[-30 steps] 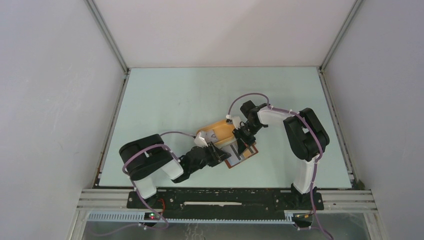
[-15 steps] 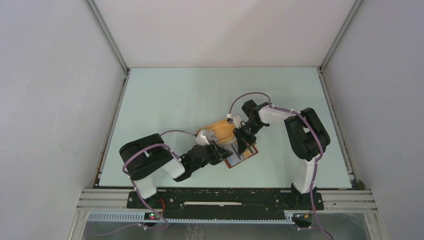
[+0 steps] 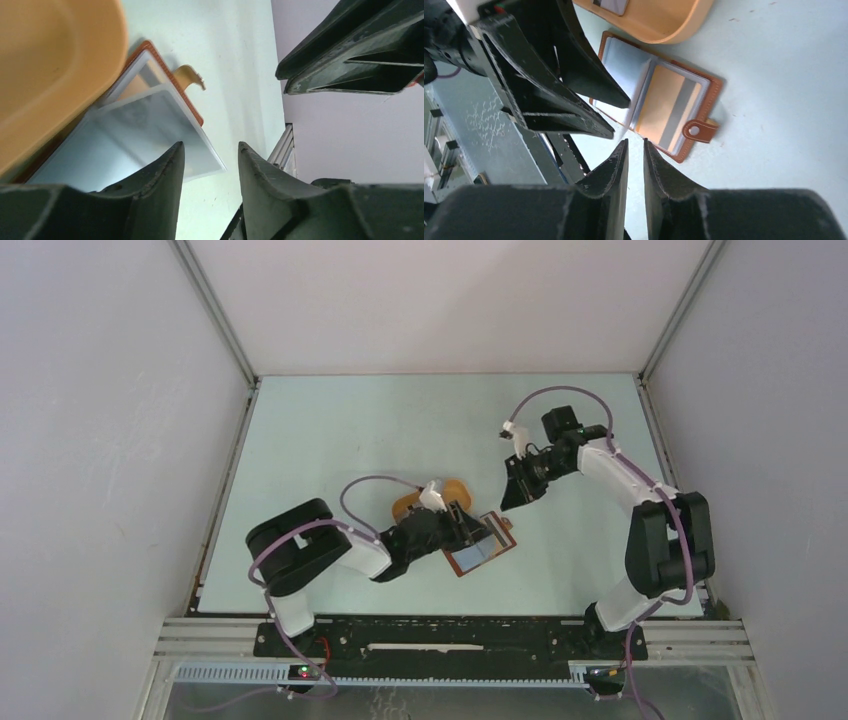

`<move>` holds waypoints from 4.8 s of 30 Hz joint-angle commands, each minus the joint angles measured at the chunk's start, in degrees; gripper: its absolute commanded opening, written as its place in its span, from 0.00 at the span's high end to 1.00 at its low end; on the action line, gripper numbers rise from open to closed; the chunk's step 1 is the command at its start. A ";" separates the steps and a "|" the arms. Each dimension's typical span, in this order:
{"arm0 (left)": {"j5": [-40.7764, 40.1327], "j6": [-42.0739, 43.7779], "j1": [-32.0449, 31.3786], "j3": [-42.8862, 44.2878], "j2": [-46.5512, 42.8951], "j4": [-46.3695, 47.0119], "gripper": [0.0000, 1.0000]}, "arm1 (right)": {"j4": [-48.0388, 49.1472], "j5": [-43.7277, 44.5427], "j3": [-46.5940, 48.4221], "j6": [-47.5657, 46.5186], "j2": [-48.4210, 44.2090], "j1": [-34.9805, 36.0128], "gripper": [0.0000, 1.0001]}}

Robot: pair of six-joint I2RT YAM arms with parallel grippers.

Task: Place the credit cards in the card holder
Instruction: Turn over the card slot in the card holder, then pick up the credit card from the storage box.

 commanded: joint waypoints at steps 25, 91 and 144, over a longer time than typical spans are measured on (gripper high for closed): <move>-20.50 31.91 0.00 -3.53 -38.38 -39.72 0.36 | 6.10 -6.88 0.30 -2.56 -12.89 3.00 0.48; -10.27 17.22 14.81 -16.70 -34.41 -25.47 0.66 | 28.46 2.72 16.24 39.51 29.96 23.89 0.39; -7.40 26.75 26.24 -9.88 -36.29 -38.33 0.66 | 29.91 4.32 20.89 41.72 29.79 19.39 0.39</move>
